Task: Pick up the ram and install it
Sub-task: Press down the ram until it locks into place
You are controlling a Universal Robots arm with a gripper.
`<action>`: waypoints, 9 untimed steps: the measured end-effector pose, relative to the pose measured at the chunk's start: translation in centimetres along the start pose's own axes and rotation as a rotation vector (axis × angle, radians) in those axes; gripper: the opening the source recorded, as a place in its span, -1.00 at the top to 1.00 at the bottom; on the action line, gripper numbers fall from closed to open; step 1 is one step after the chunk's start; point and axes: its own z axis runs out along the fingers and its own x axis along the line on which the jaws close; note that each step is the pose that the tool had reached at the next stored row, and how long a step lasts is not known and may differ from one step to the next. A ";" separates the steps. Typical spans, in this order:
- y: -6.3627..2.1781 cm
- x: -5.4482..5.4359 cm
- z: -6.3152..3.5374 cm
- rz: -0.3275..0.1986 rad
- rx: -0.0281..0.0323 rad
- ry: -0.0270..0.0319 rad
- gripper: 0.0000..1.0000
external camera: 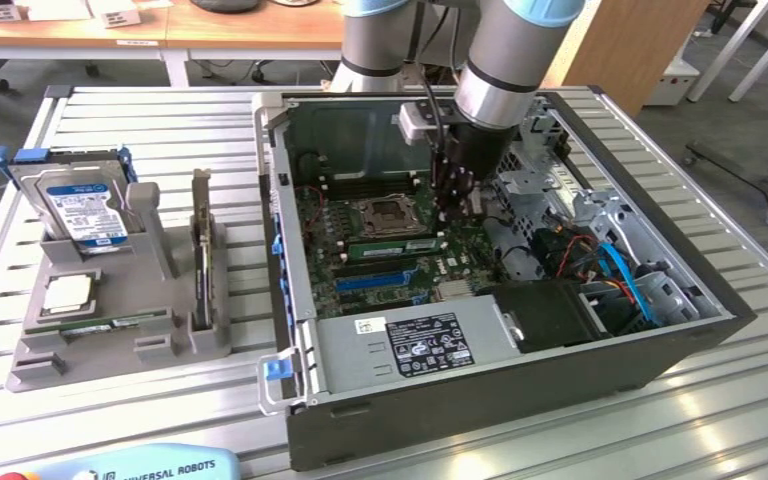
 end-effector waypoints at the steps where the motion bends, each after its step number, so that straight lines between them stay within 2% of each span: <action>1: 0.32 0.0 0.02 0.000 0.0000 0.0000 0.80; 9: 3.31 0.0 0.21 0.000 0.0001 -0.0003 0.80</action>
